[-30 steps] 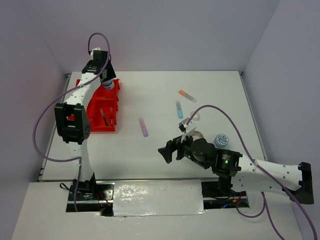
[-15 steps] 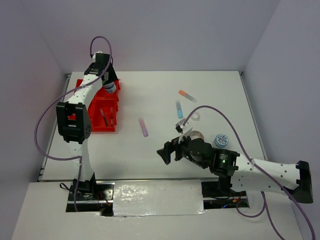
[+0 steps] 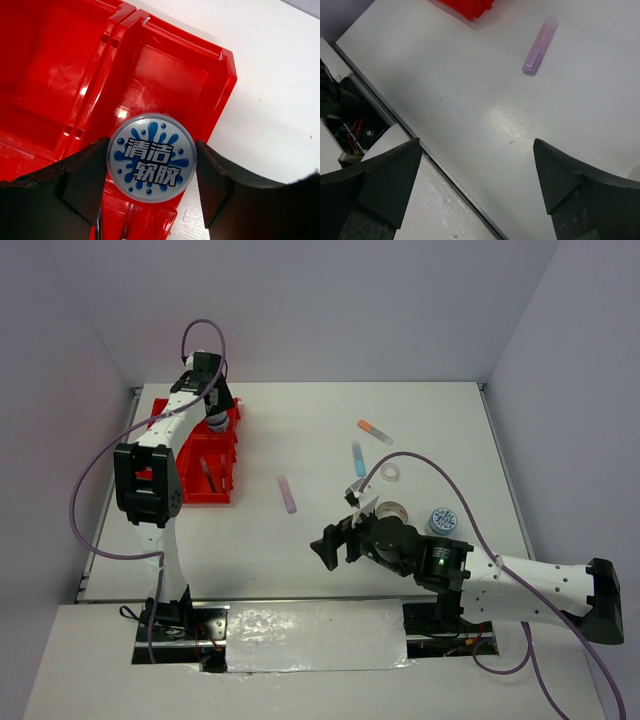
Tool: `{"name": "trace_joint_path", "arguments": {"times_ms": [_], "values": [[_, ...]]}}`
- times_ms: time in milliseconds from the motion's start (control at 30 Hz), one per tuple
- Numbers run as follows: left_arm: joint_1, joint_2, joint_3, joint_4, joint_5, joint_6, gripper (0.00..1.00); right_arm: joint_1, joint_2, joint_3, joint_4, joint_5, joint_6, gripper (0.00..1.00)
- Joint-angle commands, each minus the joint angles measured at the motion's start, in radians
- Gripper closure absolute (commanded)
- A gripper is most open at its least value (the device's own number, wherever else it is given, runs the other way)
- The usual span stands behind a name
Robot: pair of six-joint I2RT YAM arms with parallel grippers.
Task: Sort the stationery into containers
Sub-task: Place the stationery in the storage box.
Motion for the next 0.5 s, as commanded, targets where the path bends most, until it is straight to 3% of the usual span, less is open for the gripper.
{"name": "trace_joint_path", "arguments": {"times_ms": [0,333,433,467], "values": [[-0.001,-0.041,-0.001,0.051,-0.013,-0.015,0.99,-0.004,0.005,0.036,0.057,-0.005,-0.013,0.00],[-0.002,0.005,-0.006,0.041,-0.011,-0.024,0.74,-0.002,-0.006,0.021,0.060,-0.010,-0.008,0.00],[-0.001,0.007,0.001,0.044,0.001,-0.022,0.58,-0.002,-0.003,0.022,0.061,-0.008,-0.008,0.00],[-0.001,0.005,-0.001,0.045,0.002,-0.025,0.45,-0.002,-0.003,0.024,0.060,-0.007,-0.008,0.00]]}}
